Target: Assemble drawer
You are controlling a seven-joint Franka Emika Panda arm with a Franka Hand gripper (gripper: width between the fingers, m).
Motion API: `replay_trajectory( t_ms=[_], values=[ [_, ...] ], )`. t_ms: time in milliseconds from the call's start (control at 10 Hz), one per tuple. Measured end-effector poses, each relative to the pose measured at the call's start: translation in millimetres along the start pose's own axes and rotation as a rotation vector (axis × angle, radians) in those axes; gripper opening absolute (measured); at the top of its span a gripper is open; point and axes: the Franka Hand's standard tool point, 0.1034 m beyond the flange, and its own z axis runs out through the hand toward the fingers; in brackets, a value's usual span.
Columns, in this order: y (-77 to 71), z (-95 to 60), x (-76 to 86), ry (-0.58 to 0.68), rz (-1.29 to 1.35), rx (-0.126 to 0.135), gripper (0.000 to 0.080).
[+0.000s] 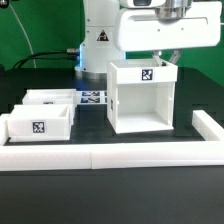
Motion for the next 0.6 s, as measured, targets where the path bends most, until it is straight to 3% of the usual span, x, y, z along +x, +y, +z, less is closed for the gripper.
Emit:
replay_trajectory(
  t_ms=[200,600],
  values=[
    [2.2,-0.9,34.1,0.032,0.007,0.007,0.0037],
    [1.2,-1.7,72.6,0.071,0.012,0.016,0.0037]
  ],
)
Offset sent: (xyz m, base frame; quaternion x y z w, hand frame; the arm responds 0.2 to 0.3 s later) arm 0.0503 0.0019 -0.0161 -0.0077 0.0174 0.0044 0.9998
